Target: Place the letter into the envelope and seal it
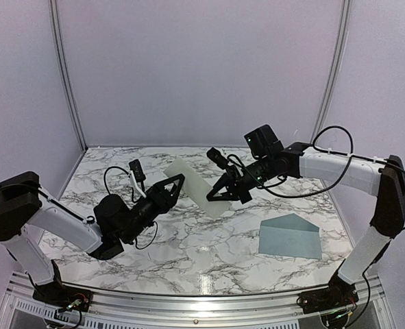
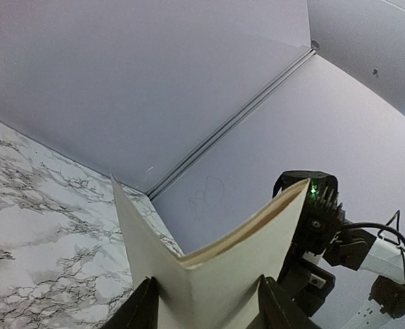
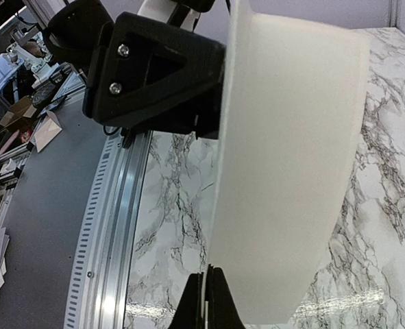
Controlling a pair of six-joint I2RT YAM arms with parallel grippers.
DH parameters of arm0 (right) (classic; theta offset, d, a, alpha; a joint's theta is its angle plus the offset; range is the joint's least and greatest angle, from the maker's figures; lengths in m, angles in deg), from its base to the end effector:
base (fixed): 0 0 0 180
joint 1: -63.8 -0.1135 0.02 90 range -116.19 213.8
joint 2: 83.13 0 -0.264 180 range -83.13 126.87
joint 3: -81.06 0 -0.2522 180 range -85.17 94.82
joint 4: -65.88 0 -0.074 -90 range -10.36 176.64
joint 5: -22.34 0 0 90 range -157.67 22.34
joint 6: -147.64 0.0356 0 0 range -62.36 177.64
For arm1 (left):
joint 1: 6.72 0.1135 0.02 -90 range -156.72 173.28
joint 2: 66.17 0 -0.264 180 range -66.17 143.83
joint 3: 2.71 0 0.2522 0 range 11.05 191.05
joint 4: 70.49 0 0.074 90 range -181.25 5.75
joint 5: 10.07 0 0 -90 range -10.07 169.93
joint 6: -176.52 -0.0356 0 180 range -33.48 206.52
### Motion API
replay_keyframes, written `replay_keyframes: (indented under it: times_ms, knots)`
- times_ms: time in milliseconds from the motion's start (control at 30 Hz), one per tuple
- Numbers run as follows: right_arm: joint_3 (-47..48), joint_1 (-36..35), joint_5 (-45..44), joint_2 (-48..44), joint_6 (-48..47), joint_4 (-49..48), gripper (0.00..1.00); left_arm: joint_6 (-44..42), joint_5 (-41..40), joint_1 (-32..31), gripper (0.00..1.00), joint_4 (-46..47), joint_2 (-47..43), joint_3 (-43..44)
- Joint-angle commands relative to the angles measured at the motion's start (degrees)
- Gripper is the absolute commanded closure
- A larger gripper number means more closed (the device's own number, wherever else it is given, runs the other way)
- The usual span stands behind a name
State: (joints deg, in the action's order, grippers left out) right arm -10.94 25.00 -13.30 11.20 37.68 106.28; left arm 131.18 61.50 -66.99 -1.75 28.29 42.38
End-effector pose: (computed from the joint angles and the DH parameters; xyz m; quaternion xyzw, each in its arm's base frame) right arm 0.2590 0.2453 0.2800 -0.5524 0.6379 0.4726 0.2541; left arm 0.1617 -0.2605 0.2210 -0.0520 0.5831 -0.5823 0.5641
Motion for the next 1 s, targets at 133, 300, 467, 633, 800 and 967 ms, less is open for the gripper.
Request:
replay_keyframes:
  times_ms: [133,300,467,633,800,967]
  knots:
    - [-0.2,0.3,0.6,1.7,1.8,-0.8,1.00,-0.8,2.2,0.1,0.61,9.8,1.4,0.6]
    - [-0.1,0.4,0.3,1.9,2.0,-0.9,1.00,-2.7,4.1,0.2,0.66,10.2,1.8,0.7]
    - [-0.1,0.4,0.4,2.0,2.0,-0.9,1.00,-5.5,6.7,0.2,0.68,6.1,1.4,2.0]
    - [-0.1,0.4,0.5,2.2,2.0,-0.9,1.00,-9.2,9.2,0.1,0.71,-0.6,0.6,4.4]
    - [-0.2,0.4,0.8,2.4,1.5,-0.6,1.00,-11.5,9.7,0.1,0.81,-4.8,0.1,5.6]
    - [-0.2,0.4,0.7,2.4,1.4,-0.6,1.00,-12.1,9.9,0.1,0.91,-5.1,0.2,5.9]
